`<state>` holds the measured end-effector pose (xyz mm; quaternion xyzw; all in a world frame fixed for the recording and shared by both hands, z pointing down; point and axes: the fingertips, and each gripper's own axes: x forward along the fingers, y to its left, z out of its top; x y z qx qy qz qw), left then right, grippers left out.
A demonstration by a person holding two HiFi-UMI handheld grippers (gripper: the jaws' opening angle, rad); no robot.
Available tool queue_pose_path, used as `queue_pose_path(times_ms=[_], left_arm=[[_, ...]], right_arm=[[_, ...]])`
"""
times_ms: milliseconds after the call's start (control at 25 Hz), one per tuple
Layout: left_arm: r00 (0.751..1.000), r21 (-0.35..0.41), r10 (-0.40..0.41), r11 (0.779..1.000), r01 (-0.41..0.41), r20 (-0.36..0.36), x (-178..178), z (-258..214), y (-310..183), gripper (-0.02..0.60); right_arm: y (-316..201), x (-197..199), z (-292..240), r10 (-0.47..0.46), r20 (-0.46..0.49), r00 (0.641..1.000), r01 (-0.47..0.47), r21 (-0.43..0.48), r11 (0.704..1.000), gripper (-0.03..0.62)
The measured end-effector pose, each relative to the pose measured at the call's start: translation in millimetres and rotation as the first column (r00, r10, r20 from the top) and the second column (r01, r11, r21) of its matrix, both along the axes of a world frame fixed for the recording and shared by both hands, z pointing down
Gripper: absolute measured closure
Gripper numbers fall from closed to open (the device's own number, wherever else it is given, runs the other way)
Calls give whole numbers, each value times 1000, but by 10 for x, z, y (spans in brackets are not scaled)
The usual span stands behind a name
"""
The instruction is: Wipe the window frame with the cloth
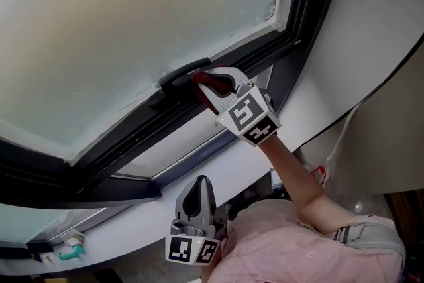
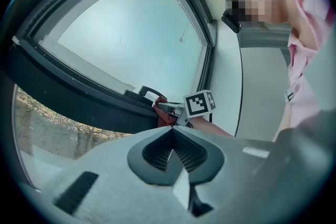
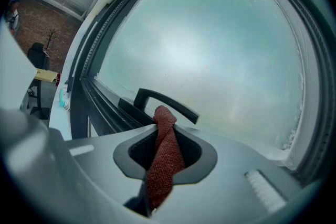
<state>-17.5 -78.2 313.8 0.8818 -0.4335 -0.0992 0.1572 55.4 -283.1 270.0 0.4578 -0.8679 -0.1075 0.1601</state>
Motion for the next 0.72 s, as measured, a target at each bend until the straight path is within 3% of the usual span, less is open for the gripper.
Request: queue_pose_path(times_ms=[720], left_arm=[[1000, 10, -7, 1000, 6, 18, 92, -22, 4, 584]], right_arm=[[-77, 272, -4, 25, 19, 1000, -25, -2, 1000, 533]])
